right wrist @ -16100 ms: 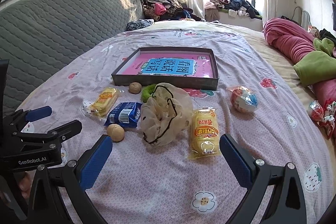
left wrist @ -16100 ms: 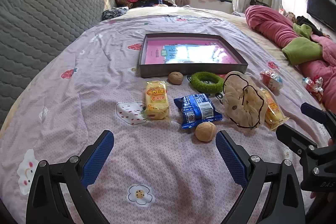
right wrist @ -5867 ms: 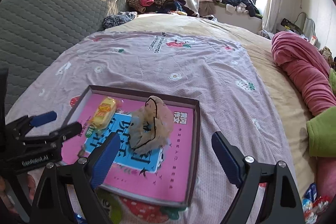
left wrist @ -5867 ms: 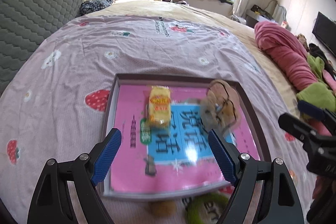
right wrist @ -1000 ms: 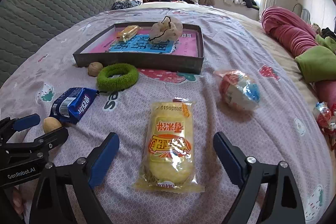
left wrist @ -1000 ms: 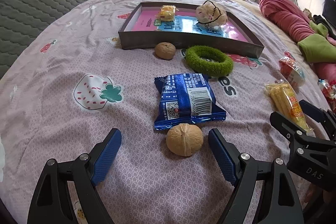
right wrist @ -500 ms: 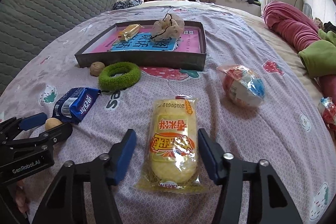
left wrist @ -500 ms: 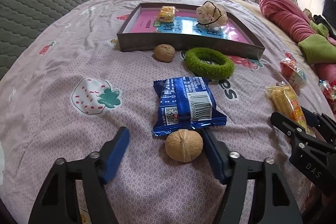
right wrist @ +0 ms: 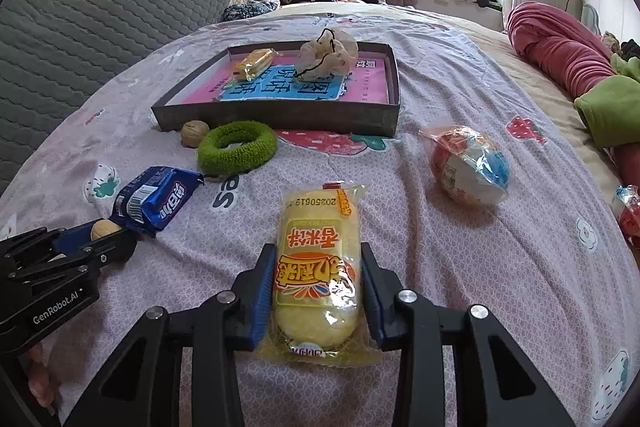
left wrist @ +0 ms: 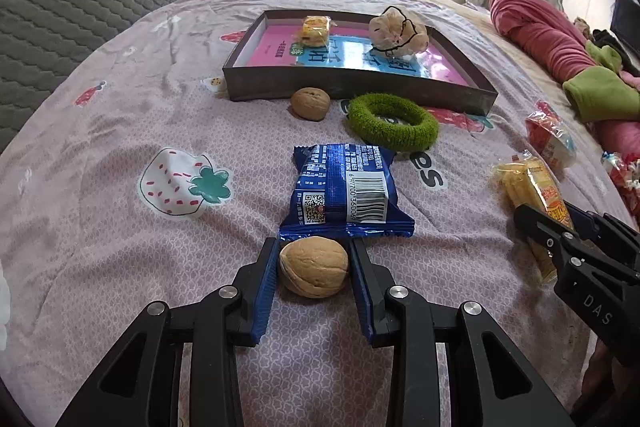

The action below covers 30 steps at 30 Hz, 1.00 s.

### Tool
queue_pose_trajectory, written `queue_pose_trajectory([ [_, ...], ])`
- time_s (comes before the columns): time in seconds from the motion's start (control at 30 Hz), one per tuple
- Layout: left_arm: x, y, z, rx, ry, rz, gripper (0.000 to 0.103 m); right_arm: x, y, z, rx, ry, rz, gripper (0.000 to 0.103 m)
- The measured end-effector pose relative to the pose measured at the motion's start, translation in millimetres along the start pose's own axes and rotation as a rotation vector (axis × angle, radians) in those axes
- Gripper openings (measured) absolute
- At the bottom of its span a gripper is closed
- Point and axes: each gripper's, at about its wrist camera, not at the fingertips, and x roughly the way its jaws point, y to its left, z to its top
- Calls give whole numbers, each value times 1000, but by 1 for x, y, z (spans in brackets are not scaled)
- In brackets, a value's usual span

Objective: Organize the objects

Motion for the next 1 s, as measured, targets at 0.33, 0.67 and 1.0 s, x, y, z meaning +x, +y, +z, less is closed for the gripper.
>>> queue_pose_trajectory([
  [0.33, -12, 5, 2, -11, -18, 3, 36, -11, 6, 3, -9, -19, 12, 39],
  [0.67, -29, 10, 7, -20, -39, 8, 36, -25, 16, 9, -25, -51, 33, 39],
  [1.0, -46, 8, 12, -26, -63, 11, 36, -44, 21, 13, -32, -91, 45, 39],
])
